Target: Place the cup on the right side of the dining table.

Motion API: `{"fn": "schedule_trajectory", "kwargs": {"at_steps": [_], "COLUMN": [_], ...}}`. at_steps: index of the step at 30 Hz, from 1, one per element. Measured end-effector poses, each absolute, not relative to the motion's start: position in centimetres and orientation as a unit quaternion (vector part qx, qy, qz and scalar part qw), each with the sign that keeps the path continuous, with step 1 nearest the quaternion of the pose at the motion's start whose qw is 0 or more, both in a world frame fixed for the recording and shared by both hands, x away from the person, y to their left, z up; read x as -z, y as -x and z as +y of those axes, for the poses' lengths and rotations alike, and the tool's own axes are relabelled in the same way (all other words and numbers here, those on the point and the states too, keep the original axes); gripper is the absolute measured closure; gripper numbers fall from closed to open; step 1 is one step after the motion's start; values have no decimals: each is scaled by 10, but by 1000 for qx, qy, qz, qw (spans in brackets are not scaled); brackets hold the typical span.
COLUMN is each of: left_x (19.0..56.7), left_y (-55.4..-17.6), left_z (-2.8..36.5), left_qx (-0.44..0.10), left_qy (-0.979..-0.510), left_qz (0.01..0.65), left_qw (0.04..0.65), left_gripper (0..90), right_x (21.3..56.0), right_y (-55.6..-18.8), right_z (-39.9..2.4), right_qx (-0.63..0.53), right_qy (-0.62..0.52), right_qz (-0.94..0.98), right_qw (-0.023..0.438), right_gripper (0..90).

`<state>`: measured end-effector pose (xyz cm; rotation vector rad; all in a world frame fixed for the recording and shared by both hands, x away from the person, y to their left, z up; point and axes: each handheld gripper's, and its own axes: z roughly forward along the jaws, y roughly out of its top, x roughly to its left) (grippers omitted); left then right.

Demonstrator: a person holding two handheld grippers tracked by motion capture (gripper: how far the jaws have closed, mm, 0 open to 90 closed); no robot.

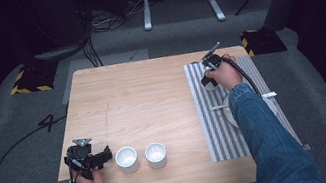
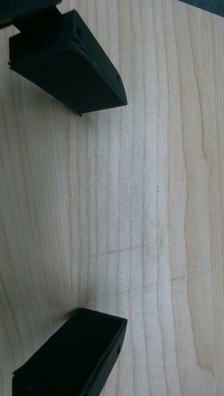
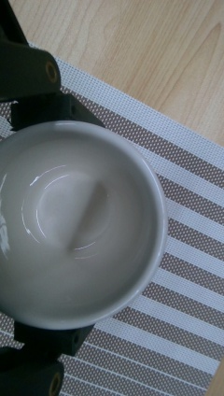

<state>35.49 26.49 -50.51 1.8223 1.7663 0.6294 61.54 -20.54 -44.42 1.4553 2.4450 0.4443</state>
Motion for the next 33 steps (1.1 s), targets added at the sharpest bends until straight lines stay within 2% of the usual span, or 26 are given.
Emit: {"fn": "schedule_trajectory", "kwargs": {"at_steps": [6,15,22,26,33], "left_x": [505,505,505,505,505], "left_y": [-355,-355,-355,-355,-355], "left_z": [265,265,265,265,265], "left_qx": [-232,-232,-233,-233,-232], "left_qy": [-673,-673,-673,-673,-673], "left_qz": [652,652,652,652,652], "left_qw": [260,260,260,261,260], "left_gripper": [2,2,2,2,2], "right_x": [444,440,416,400,384], "right_y": [-615,-613,-600,-590,-578], "right_z": [-209,-208,-205,-207,-207], "right_qx": [-150,-169,-185,-220,-238], "right_qy": [-513,-516,-505,-506,-491], "right_qz": [837,828,826,820,824], "right_qw": [121,137,170,149,155], "right_gripper": [260,228,199,212,208]}}
